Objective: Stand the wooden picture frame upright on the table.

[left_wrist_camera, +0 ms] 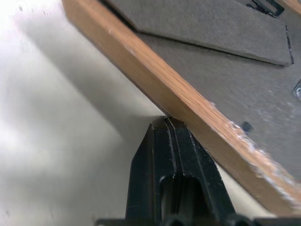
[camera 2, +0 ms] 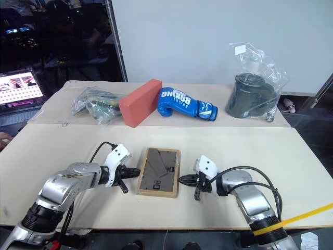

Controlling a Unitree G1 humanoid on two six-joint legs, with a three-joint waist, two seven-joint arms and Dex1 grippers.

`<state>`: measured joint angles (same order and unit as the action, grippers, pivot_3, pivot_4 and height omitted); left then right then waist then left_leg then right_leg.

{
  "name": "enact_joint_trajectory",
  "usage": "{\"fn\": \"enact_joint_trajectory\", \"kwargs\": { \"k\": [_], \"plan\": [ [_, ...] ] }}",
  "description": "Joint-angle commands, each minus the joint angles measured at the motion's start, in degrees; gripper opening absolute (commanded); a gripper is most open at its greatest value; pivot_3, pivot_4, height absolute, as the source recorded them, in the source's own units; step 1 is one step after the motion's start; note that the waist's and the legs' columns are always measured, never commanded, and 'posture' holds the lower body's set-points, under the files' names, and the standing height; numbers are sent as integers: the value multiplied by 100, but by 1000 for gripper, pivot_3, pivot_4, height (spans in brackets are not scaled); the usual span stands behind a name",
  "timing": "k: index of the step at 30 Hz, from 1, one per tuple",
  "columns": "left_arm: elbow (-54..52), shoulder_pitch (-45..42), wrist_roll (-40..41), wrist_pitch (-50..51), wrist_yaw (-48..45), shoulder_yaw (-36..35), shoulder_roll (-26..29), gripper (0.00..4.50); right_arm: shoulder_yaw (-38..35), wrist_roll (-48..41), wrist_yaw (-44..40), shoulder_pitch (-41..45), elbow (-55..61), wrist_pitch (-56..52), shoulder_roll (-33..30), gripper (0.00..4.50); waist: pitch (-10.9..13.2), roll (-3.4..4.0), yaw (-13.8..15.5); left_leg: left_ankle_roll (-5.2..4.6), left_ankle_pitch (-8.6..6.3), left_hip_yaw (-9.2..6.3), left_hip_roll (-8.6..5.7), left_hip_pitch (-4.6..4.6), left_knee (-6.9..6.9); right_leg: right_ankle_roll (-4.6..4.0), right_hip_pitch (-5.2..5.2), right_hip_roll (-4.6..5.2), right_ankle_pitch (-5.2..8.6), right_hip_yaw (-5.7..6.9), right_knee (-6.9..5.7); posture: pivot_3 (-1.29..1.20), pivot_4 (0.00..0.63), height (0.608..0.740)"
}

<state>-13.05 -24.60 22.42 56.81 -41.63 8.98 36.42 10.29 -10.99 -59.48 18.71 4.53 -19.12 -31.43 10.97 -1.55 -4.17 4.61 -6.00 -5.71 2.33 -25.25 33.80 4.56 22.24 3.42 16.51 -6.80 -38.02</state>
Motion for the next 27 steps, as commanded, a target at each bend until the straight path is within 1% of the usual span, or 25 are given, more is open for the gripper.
{"fn": "enact_joint_trajectory", "kwargs": {
  "k": [1,3,4,5,6,8,9,10,12,13,14,15,17,20,23,25,27],
  "plan": [
    [41,59,415,473,-79,-512,14,26,-190,53,207,123,132,18,-156,0,0,-1,7,0,0,0,0,0,0,0,0,0,0,0,1,0,150,727],
    [157,-34,809,909,43,-1238,-94,26,-340,138,249,203,-55,185,-337,0,0,-1,17,0,0,0,0,-2,0,0,0,0,0,0,2,0,150,727],
    [200,-80,900,1190,69,-1413,5,262,-406,163,251,242,-133,283,-434,0,0,-1,19,0,0,0,-1,-8,0,0,5,1,0,2,2,0,150,727],
    [287,-158,1043,1655,61,-1583,111,525,-448,196,260,271,-194,399,-528,0,1,-1,19,0,0,0,0,-8,1,0,5,1,0,3,2,0,150,727],
    [484,-307,1056,2254,122,-1699,291,680,-480,230,245,309,-265,581,-620,0,1,-1,18,-1,0,0,0,-8,0,0,5,1,0,3,2,0,150,727],
    [916,-590,1462,3217,-15,-2276,262,1386,-500,275,196,365,-394,915,-735,0,1,-2,11,-1,0,0,-1,-8,0,1,5,1,1,4,2,0,150,727],
    [1082,-666,1729,3445,-92,-2411,276,1705,-503,271,179,388,-462,1030,-751,0,1,-2,8,-1,0,0,-2,-8,0,2,7,1,1,4,2,0,150,727],
    [1353,-723,2177,3538,-163,-2404,327,1978,-488,260,141,398,-519,1123,-748,0,1,-2,9,-1,0,0,-1,-8,0,2,7,1,2,6,2,0,150,727],
    [1714,-754,2888,3569,-174,-2124,478,2739,-363,375,72,406,-644,1388,-753,0,1,-2,13,0,0,0,-2,-7,-2,4,4,1,3,6,5,0,150,727],
    [1765,-730,3112,3569,-117,-1958,512,3069,-291,428,42,402,-682,1479,-746,0,1,-2,15,0,0,-1,-2,-7,-3,4,3,3,3,6,4,0,150,727],
    [1742,-690,3212,3569,4,-1816,510,3432,-228,468,21,396,-708,1544,-727,0,1,-2,15,0,0,0,-1,-7,-4,4,4,3,3,6,4,0,150,727],
    [1714,-652,3295,3569,154,-1675,497,3704,-175,490,4,390,-718,1594,-701,0,1,-1,16,0,0,-1,-1,-8,-4,4,4,3,3,6,4,0,150,727],
    [1693,-570,3428,3569,541,-1368,369,4478,-73,449,-31,347,-616,1553,-615,0,0,-2,22,0,0,-1,-1,-8,-4,3,4,3,3,5,3,0,150,727],
    [1723,-526,3726,3569,1018,-1219,135,4478,121,610,-92,216,-505,1624,-630,0,-7,7,62,0,0,-1,-4,0,-2,3,-5,4,2,3,1,0,150,727],
    [1836,-521,3533,3569,1709,-1021,-489,4478,244,500,-51,-65,-220,1446,-499,0,-40,15,177,0,0,-1,-8,1,4,4,-12,8,2,4,5,0,150,727],
    [1762,-499,3640,3569,1880,-863,-657,4478,270,483,-27,-158,-128,1384,-459,0,-62,27,216,0,0,-3,-19,6,5,13,-28,14,7,2,14,0,150,727],
    [1876,-510,3726,3569,2165,-855,-969,4478,263,455,36,-235,-5,1282,-393,0,-98,39,256,0,0,-4,-25,7,6,16,-38,15,9,-3,24,0,150,727]
  ]
}}
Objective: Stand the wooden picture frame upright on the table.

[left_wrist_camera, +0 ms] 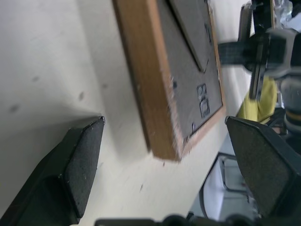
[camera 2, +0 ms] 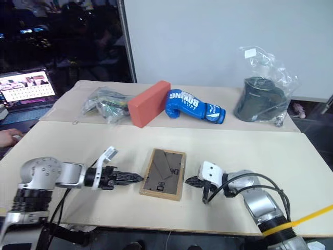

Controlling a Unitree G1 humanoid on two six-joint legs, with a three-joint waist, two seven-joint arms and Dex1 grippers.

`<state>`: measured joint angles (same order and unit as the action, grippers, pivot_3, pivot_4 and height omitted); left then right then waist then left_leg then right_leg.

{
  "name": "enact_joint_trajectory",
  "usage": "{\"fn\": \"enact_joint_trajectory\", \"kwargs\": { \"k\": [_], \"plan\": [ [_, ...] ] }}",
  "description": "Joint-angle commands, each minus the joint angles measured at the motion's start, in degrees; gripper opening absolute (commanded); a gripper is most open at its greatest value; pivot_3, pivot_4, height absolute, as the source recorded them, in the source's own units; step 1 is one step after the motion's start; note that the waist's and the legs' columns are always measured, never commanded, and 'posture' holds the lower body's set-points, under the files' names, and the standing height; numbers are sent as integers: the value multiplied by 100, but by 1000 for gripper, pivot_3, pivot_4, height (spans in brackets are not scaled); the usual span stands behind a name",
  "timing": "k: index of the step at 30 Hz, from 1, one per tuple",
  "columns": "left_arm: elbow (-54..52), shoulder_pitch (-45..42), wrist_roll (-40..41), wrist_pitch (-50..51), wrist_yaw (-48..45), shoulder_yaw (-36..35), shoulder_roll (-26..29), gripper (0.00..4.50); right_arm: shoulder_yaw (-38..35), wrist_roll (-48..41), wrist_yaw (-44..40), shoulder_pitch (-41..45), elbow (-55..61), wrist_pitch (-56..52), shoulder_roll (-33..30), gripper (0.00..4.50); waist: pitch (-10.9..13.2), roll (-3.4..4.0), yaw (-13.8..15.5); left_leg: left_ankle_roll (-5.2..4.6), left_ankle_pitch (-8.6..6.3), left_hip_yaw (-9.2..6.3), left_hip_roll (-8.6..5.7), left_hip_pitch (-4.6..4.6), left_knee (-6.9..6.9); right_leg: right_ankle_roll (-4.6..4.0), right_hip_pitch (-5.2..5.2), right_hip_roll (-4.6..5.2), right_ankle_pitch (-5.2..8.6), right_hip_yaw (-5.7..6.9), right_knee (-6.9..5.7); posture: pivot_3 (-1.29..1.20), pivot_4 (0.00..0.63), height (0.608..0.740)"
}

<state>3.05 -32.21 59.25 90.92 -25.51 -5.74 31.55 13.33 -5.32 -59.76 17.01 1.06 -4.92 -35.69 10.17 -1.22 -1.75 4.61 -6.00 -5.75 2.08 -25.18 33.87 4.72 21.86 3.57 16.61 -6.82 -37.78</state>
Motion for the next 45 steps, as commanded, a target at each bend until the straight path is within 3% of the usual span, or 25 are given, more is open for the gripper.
{"fn": "enact_joint_trajectory", "kwargs": {
  "k": [1,10,13,15,21,24,29,33,42,43,45],
  "plan": [
    [321,242,172,158,660,656,-588,4478,-54,-120,115,-94,411,-210,72,0,-37,15,38,0,0,0,0,1,0,1,-7,0,0,-2,9,0,150,727],
    [801,202,1348,158,1531,392,-925,4478,-126,-117,395,-279,761,-537,163,0,-77,13,108,-6,-5,-9,-8,2,-1,6,-35,1,3,-2,41,0,150,727],
    [824,201,1601,158,1775,363,-914,3776,-132,-108,445,-295,784,-579,167,0,-78,13,90,-11,-9,-13,-8,2,-6,6,-43,1,3,0,59,0,150,727],
    [874,182,1758,158,1907,266,-953,2850,-141,-111,468,-281,783,-596,175,0,-77,12,89,-12,-14,-13,-8,2,-8,6,-45,1,2,1,65,0,150,727],
    [1097,38,1982,158,2205,-273,-1146,1183,-390,-258,511,-274,933,-781,79,0,-74,7,73,-13,-15,-17,-7,-1,-5,6,-42,-1,2,5,64,0,150,727],
    [1011,-94,1987,70,2237,-573,-1215,1151,-816,-497,459,-297,1008,-1019,-158,0,-73,5,65,-13,-15,-17,-7,-1,-3,6,-41,-1,0,4,64,0,150,727],
    [-1,-281,1462,-306,1444,-268,-767,1151,-2040,-2062,531,236,1299,-2449,-307,0,-57,-10,19,-13,-14,-17,-6,-15,-4,2,-23,-2,-4,3,61,0,150,727],
    [-198,-526,1036,-518,776,69,-534,1151,-1978,-2940,337,885,1579,-3439,-341,1079,-56,-9,-59,-13,-14,-18,-3,-13,-20,-6,-21,-5,-4,2,62,0,150,727],
    [-377,-931,348,-623,-608,982,-185,1151,-728,-2528,182,1647,918,-3509,8,4198,-53,-11,-84,-14,-14,-18,-4,-69,-17,-4,38,-5,-4,1,59,0,150,727],
    [-418,-957,290,-647,-729,1073,-198,1151,-543,-2365,127,1720,741,-3408,27,4459,-52,-10,-82,-14,-14,-18,-4,-70,-15,-4,38,-5,-4,1,59,0,150,727],
    [-419,-1005,159,-682,-830,1171,-269,1151,-332,-2270,-45,1816,630,-3422,-16,4459,-51,-10,-83,-14,-14,-18,-4,-71,-14,-3,39,-5,-4,2,60,0,150,727]
  ]
}}
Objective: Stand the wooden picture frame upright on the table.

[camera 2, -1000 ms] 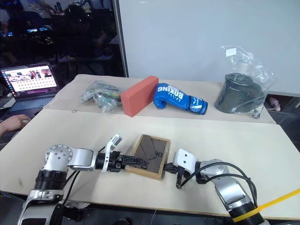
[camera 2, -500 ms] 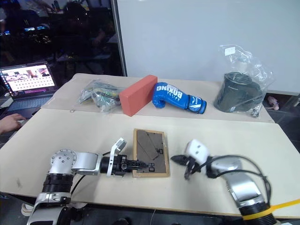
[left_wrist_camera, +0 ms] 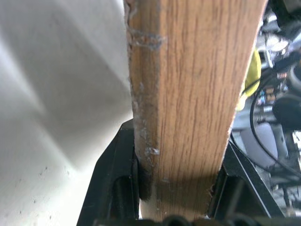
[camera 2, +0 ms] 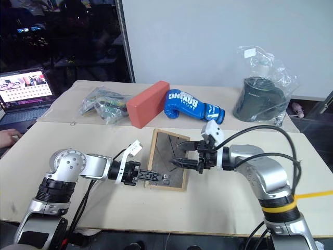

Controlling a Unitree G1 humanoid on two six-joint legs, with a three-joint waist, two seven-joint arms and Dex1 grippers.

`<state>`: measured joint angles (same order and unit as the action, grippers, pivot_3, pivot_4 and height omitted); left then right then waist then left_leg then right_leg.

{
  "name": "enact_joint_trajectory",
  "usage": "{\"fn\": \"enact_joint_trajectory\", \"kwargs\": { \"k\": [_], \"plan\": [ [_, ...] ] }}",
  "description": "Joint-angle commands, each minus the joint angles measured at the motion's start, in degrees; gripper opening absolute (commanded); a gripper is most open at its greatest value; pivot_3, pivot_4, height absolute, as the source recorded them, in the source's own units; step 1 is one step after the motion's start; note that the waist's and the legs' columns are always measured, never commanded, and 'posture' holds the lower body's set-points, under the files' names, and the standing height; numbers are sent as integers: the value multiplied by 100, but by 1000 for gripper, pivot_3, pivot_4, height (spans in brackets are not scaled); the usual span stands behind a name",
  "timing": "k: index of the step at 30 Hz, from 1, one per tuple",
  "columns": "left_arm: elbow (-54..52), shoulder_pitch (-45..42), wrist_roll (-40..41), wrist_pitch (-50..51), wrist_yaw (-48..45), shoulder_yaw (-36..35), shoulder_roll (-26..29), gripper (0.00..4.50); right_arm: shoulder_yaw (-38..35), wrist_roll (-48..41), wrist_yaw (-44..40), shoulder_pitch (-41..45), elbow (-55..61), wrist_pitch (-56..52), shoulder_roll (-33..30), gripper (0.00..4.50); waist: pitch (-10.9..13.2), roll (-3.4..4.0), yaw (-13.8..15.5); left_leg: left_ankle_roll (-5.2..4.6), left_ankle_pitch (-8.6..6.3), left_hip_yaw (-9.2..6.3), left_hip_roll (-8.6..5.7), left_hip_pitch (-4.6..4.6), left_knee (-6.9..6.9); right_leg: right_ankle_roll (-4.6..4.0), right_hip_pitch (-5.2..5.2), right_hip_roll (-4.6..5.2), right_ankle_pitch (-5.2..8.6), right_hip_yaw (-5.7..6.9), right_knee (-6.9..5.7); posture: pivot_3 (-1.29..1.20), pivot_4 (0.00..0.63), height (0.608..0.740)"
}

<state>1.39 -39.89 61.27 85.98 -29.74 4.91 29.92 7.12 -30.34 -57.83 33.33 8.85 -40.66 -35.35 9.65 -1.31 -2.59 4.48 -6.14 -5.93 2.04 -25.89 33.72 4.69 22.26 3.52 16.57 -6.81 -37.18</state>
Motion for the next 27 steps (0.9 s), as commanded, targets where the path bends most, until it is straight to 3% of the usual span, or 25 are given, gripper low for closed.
{"fn": "enact_joint_trajectory", "kwargs": {
  "k": [1,11,25,27],
  "plan": [
    [-230,-263,-108,-193,-444,117,-143,1151,328,183,-350,206,-105,94,-76,4459,1,0,3,0,0,0,0,0,-1,0,1,0,0,1,0,0,150,727],
    [508,-640,-241,411,-1095,-100,-111,1151,151,-268,-963,-56,718,24,-268,4459,7,-1,-5,0,0,-4,1,-8,2,5,3,-1,3,7,-2,0,150,727],
    [1153,-1295,-596,-68,-3273,381,737,1151,-273,-172,-864,-116,895,284,-805,4459,22,0,-1,0,0,-4,1,-10,3,5,8,-2,3,6,-4,0,150,727],
    [1342,-1390,-676,-119,-3564,417,833,1151,-449,-121,-963,-202,864,372,-1101,4459,27,0,10,0,0,-5,2,-15,3,5,11,-2,3,8,-3,0,150,727]
  ]
}}
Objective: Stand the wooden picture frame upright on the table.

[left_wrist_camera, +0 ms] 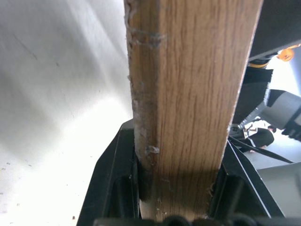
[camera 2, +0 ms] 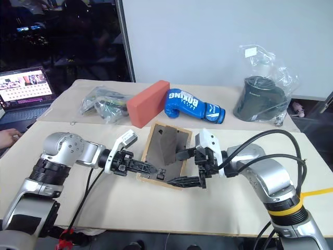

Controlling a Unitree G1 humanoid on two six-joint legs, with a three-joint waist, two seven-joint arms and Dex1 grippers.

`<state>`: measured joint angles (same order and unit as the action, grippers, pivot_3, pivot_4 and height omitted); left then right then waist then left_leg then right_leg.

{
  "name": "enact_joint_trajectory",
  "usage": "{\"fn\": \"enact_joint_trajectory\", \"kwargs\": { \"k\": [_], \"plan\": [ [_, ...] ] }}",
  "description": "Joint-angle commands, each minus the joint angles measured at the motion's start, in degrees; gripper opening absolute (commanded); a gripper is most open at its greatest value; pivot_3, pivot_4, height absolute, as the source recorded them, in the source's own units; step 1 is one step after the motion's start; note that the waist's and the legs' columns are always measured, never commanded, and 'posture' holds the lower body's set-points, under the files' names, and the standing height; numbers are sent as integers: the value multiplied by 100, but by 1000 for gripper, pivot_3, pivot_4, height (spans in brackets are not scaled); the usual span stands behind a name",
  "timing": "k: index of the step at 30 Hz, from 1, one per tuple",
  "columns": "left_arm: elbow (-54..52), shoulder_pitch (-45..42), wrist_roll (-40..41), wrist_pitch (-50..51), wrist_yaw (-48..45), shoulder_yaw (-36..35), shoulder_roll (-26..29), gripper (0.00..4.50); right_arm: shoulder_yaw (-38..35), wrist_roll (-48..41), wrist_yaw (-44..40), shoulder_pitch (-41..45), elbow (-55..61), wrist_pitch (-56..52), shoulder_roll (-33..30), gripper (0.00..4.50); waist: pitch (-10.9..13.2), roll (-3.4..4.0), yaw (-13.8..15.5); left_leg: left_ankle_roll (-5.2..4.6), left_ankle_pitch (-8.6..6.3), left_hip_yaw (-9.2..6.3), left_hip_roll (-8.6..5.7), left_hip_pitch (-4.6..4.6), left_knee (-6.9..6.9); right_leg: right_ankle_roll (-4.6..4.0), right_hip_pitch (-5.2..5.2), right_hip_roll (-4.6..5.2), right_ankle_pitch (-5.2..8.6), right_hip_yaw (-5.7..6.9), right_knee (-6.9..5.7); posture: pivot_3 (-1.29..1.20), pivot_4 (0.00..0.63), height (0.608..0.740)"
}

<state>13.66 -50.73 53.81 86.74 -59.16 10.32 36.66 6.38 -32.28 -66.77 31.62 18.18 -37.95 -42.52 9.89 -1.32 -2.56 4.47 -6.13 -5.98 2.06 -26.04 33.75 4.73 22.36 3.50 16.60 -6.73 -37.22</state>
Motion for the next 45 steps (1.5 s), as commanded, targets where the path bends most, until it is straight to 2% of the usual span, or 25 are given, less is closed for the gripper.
{"fn": "enact_joint_trajectory", "kwargs": {
  "k": [1,4,5,7,10,12,15,17,24,29,32,39,40,45],
  "plan": [
    [243,-344,25,-216,-747,-120,195,1151,-466,135,-121,-102,-90,184,-550,4459,6,2,16,0,0,0,0,-3,0,0,2,0,0,0,0,0,150,727],
    [602,-390,-119,-323,-1036,-120,247,1151,-683,567,-10,-274,-270,1031,-730,4459,8,-1,24,0,0,0,0,-7,0,1,4,0,1,2,2,0,150,727],
    [815,-403,-100,-274,-1118,-195,219,1151,-731,1029,316,-271,-564,1765,-642,4459,9,-1,17,0,0,0,0,-7,0,1,5,0,2,4,3,0,150,727],
    [1083,-391,7,-124,-1284,-368,136,1151,-760,1498,622,-269,-1032,2484,-526,4459,10,1,-10,0,0,0,0,-7,2,2,8,0,2,4,0,0,150,727],
    [964,-144,187,113,-1459,-453,1,1151,-490,3320,1973,-280,-2003,5291,-399,4459,13,2,-26,-1,1,1,1,-8,4,2,12,0,2,3,-5,0,150,727],
    [969,-105,234,236,-1487,-530,-73,1151,-425,3927,2550,-193,-2472,6282,-307,4459,14,3,-21,-1,1,2,0,-8,2,2,13,0,2,1,-5,0,150,727],
    [1139,-69,415,512,-1515,-787,-281,1151,-287,5432,4066,-51,-2752,7751,-140,4459,26,5,-19,0,1,1,0,-8,-2,1,16,0,2,1,-12,0,150,727],
    [1082,-53,458,573,-1559,-809,-313,1151,-149,6056,4641,131,-2672,8184,38,4459,29,5,-35,3,3,1,-3,-10,3,-1,28,0,3,-3,-35,0,150,727],
    [793,10,418,553,-1549,-714,-334,1151,98,7179,5856,674,-2763,8749,350,4459,30,5,-58,20,32,-3,-4,-8,4,-11,44,-2,8,-5,-84,0,150,727],
    [755,48,383,573,-1555,-713,-329,1151,130,7589,6495,888,-2898,8922,281,4459,30,5,-62,19,34,-4,-4,-2,4,-11,36,-2,8,-5,-85,0,150,727],
    [633,122,378,535,-1587,-682,-291,1151,134,7701,6727,953,-2934,9054,189,3755,30,5,-74,19,34,-5,-5,-2,2,-25,34,-2,0,-5,-85,0,150,727],
    [427,237,243,194,-1621,-626,-273,1151,305,7689,6811,1044,-3125,9336,53,1412,30,5,-127,18,34,-6,-5,8,2,-46,25,-1,-12,-4,-85,0,150,727],
    [344,294,239,7,-1645,-713,-286,1151,314,7696,6833,1042,-3127,9358,44,1281,30,5,-135,18,34,-6,-5,12,1,-46,23,-1,-12,-5,-86,0,150,727],
    [143,439,92,-444,-1720,-721,-170,1151,341,7708,6885,1029,-3147,9461,-8,1280,31,5,-156,18,34,-6,-4,26,-2,-47,11,-2,-13,-6,-88,0,150,727]
  ]
}}
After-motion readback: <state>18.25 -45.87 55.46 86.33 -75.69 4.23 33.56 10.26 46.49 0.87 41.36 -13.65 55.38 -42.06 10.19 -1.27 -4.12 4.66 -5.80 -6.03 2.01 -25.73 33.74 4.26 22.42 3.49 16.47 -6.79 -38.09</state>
